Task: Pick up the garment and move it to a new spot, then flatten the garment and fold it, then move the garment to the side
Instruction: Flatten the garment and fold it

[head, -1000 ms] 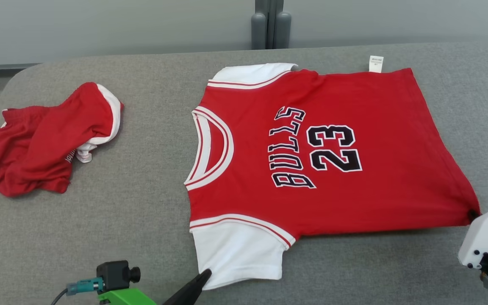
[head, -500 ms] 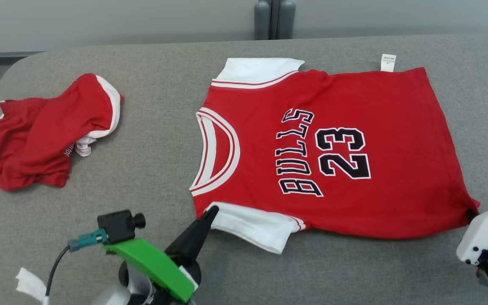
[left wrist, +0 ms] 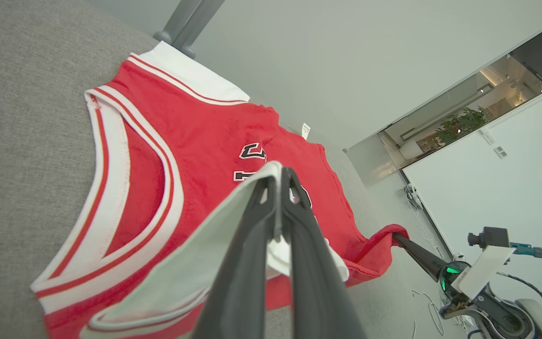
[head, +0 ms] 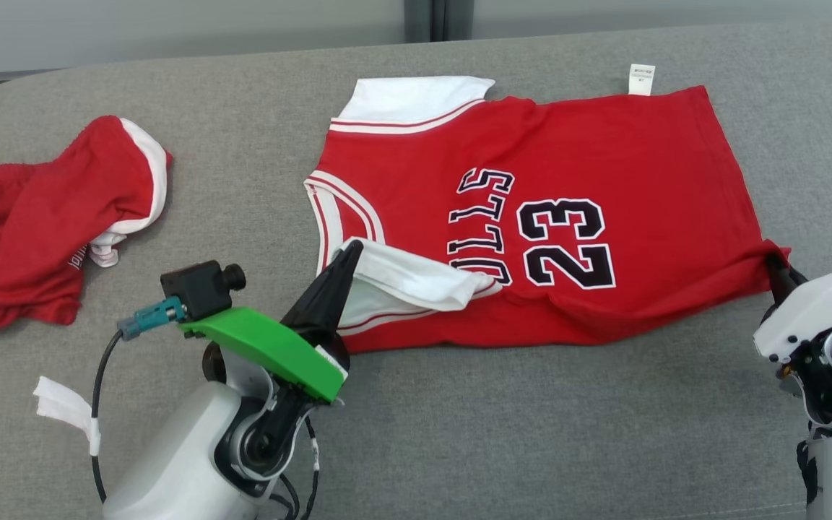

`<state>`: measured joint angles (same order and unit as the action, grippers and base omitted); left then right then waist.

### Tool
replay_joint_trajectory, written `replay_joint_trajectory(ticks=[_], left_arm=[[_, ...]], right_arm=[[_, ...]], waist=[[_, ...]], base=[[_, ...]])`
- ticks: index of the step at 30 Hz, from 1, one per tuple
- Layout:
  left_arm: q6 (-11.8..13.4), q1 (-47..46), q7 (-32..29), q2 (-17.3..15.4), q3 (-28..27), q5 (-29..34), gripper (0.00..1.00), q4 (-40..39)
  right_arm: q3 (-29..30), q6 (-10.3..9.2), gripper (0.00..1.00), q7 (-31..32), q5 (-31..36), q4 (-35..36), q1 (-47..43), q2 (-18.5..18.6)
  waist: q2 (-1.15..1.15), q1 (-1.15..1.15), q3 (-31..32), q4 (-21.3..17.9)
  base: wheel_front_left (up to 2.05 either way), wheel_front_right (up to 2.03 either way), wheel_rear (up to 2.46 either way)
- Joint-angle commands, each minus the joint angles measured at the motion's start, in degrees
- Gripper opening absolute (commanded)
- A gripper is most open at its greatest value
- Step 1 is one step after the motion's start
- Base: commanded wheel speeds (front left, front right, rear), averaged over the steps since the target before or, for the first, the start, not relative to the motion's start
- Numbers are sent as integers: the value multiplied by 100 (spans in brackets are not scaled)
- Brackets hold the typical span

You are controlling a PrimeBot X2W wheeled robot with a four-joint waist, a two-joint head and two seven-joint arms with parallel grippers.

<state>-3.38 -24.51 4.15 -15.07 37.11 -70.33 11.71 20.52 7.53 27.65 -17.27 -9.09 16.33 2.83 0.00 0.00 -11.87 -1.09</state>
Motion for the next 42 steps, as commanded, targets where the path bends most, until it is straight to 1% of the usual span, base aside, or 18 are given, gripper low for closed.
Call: replay_joint_trajectory(ticks=[1,6,10,18,19,20,21,22,23,28,30,32,35,39,42], left_arm=[[-32,-179,61,37,-37,108,0,93],[-91,-547,189,133,-42,254,0,456],[-145,-793,179,199,16,364,0,711],[-230,-1144,223,266,39,457,0,1148],[-236,-1167,224,268,46,452,0,1192],[-237,-1188,218,269,60,474,0,1256],[-238,-1208,197,272,89,493,9,1315],[-244,-1224,191,282,103,493,60,1350],[-251,-1251,261,301,81,510,100,1386],[-246,-1308,659,325,88,777,100,1555],[-233,-1295,782,282,133,953,100,1584],[-134,-1198,886,201,161,1136,100,1614],[134,-947,936,75,296,1409,100,1662],[450,-622,631,-135,578,1639,100,1655],[649,-417,389,-304,783,1784,100,1598]], right_arm=[[4,-8,0,-93,-5,-79,154,14],[74,-7,0,-317,96,-416,475,12],[123,-8,0,-436,165,-660,615,12],[135,-8,0,-619,199,-890,747,12],[112,-8,25,-627,201,-905,756,11],[90,-8,100,-637,207,-916,770,12],[83,-8,100,-682,189,-922,792,14],[71,-8,100,-722,179,-924,795,14],[61,-8,100,-780,168,-917,803,12],[27,-7,100,-997,138,-845,807,12],[27,-8,100,-1029,135,-772,722,13],[73,-8,100,-1039,205,-657,607,14],[203,-8,100,-903,462,-449,420,13],[328,-8,100,-642,872,-268,214,12],[287,-7,100,-496,1093,-242,173,9]], waist=[[0,0,-124,-69],[0,0,-282,-70],[0,0,-374,-66],[0,0,-489,-110],[0,0,-499,-119],[0,0,-510,-130],[0,0,-519,-140],[0,0,-524,-144],[0,0,-527,-146],[0,0,-480,-114],[0,0,-436,-92],[0,0,-388,-75],[0,0,-315,-49],[0,0,-255,-48],[0,0,-262,-35]], base=[[0,0,0],[0,0,0],[0,0,0],[0,0,0],[0,0,0],[0,0,0],[0,0,0],[0,0,0],[0,0,0],[0,0,0],[0,0,0],[0,0,0],[0,0,0],[0,0,0],[0,0,0]])
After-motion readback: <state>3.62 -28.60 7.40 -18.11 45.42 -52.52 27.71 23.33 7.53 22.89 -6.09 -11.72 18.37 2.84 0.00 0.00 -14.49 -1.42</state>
